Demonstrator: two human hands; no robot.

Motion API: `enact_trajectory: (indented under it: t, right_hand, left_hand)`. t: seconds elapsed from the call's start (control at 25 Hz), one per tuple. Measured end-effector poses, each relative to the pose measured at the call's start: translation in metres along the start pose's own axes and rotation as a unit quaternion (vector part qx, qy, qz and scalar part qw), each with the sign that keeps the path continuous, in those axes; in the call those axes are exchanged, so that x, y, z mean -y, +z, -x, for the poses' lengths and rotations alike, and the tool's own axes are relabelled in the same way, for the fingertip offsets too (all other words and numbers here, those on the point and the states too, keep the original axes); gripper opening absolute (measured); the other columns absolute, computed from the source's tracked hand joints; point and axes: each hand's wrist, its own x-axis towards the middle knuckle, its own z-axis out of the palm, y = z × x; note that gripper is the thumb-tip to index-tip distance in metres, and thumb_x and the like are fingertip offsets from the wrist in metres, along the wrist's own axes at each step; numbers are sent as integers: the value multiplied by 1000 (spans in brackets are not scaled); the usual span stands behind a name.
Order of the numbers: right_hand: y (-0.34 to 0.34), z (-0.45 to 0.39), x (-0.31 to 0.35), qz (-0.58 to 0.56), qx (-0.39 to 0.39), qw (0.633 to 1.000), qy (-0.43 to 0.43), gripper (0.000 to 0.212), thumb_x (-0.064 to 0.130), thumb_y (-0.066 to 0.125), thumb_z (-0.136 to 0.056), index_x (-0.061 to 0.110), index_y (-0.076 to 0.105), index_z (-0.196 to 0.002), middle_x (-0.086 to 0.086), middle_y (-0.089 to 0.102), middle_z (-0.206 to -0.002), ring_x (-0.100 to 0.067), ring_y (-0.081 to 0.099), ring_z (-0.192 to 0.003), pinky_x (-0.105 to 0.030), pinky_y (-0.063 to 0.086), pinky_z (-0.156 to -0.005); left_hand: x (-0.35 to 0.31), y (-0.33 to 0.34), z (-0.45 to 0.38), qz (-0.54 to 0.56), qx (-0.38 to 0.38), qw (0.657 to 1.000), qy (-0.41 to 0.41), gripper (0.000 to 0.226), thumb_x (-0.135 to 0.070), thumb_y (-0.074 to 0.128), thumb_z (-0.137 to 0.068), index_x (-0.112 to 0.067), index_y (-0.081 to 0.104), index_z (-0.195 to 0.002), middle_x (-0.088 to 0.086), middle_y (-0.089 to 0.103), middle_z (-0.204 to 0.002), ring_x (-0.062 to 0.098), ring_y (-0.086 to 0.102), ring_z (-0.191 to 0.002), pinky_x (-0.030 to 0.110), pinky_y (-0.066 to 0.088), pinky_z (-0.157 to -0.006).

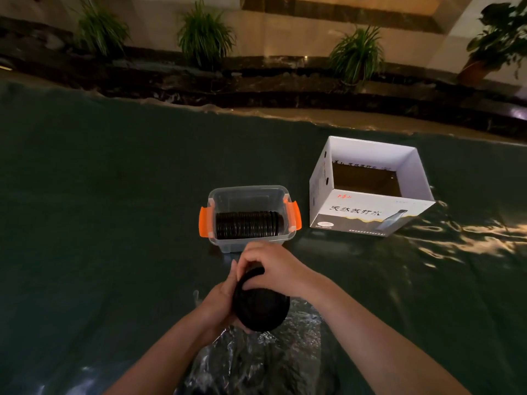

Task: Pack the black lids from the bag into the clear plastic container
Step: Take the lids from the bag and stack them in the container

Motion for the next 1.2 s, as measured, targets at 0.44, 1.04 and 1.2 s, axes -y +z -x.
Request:
enact_trajectory:
  t: [0.44, 1.04, 1.2]
  right_hand:
    - [16, 17, -23, -85, -124, 974, 170, 28, 21, 72, -83, 20, 62, -109, 4, 68, -108, -10, 62, -100, -28, 51, -88]
    - [-61, -2, -89, -155, -326, 859, 364, 43, 6, 61, -82, 25, 51, -120, 1, 62, -106, -26, 58, -106, -43, 54, -90]
    - [-64, -21, -106, -60, -339, 861, 375, 44, 7, 63, -85, 16, 48, -126, -8, 63, -120, -27, 59, -111, -37, 52, -90]
  left_hand:
    - [-2, -7, -4, -95, -40, 989, 109, 38, 2, 65, -85, -17, 54, -116, 13, 65, -113, 25, 66, -101, 31, 58, -72]
    - [-99, 20, -134, -648, -28, 696, 308, 36, -13, 47, -95, -25, 55, -128, -4, 56, -134, 14, 46, -128, 38, 41, -107]
    - [-92, 15, -172, -784, 57, 543, 294, 45, -22, 43, -99, -28, 39, -144, -6, 34, -155, 14, 25, -143, 41, 29, -115]
